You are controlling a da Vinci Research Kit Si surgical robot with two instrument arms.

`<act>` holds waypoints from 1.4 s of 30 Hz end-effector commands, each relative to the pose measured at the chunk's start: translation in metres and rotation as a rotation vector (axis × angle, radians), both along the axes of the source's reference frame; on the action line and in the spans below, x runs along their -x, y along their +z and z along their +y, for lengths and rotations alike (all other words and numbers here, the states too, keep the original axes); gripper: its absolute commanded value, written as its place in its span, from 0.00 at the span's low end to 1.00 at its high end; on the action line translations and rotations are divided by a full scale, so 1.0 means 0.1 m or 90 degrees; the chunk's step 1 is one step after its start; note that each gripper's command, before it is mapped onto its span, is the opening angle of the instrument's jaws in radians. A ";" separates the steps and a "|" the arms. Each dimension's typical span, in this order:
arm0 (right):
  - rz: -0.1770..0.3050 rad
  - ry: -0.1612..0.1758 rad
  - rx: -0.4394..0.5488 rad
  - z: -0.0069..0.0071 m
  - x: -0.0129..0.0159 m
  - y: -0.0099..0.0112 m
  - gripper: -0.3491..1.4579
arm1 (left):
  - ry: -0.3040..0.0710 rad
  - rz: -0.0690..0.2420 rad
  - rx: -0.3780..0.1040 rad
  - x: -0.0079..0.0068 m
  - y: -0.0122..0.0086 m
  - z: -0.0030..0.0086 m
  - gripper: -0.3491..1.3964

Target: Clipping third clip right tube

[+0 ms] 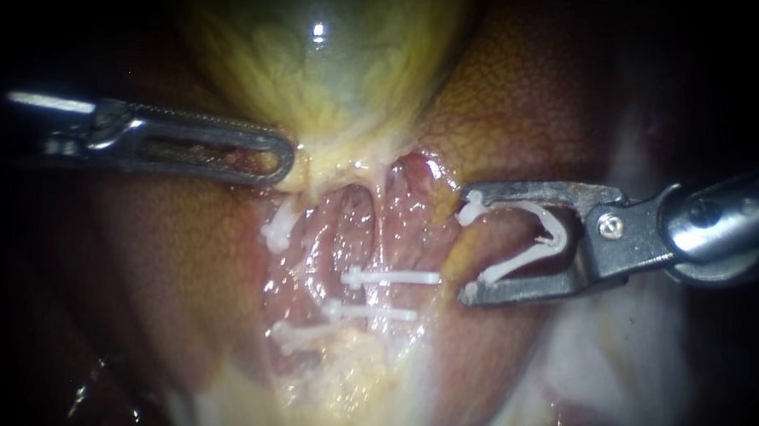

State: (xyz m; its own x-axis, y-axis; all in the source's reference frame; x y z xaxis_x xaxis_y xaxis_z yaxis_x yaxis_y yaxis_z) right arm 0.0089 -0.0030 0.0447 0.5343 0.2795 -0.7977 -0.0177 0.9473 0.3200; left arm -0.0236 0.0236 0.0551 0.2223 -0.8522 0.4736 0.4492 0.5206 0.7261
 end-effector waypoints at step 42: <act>0.036 0.109 -0.220 0.012 -0.038 0.021 0.46 | -0.059 0.000 0.002 -0.044 -0.085 0.016 0.00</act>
